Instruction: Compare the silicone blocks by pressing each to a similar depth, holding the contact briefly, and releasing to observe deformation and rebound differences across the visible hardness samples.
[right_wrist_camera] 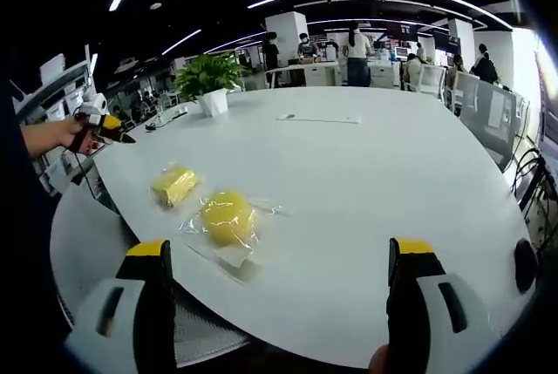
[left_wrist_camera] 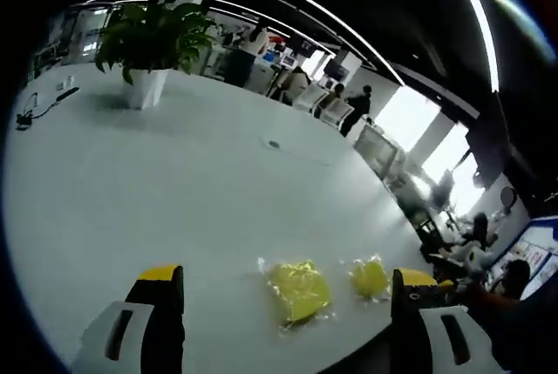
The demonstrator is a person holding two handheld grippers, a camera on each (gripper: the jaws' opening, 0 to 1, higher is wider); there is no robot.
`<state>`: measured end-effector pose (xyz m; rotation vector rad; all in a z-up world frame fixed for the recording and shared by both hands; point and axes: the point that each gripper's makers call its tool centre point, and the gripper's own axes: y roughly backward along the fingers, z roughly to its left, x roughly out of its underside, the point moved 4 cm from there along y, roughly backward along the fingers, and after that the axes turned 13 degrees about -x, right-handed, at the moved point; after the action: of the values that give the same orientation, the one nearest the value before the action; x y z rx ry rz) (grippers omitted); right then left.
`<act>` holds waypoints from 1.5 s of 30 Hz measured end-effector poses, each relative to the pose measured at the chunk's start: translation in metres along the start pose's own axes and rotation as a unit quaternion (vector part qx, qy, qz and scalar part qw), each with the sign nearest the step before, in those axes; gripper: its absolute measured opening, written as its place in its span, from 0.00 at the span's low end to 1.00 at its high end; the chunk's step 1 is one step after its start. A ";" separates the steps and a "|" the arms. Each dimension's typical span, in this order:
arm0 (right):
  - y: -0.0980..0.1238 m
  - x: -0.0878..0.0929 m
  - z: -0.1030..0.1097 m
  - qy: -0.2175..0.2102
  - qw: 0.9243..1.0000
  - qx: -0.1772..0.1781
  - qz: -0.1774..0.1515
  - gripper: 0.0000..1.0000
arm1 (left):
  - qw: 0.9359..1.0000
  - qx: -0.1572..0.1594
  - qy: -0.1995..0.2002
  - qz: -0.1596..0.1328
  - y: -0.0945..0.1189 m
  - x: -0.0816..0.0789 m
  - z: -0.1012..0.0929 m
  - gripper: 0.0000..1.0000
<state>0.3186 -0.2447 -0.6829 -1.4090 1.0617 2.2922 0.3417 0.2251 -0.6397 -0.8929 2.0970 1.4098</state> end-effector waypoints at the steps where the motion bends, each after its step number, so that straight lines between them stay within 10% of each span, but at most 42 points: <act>1: 0.000 -0.001 0.001 0.000 1.000 0.000 0.000 0.97 | 1.000 0.000 0.004 0.002 -0.001 0.000 0.001 1.00; 22: -0.001 0.008 0.003 -0.017 1.000 0.000 -0.007 0.97 | 0.995 0.046 0.039 0.084 -0.026 0.031 -0.016 1.00; 45: 0.003 0.015 0.003 -0.029 1.000 0.004 -0.008 0.97 | 0.990 0.050 0.076 0.110 -0.071 0.052 -0.020 0.94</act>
<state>0.3077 -0.2467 -0.6934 -1.3349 1.0374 2.3009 0.3576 0.1739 -0.7129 -0.7701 2.4201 1.3653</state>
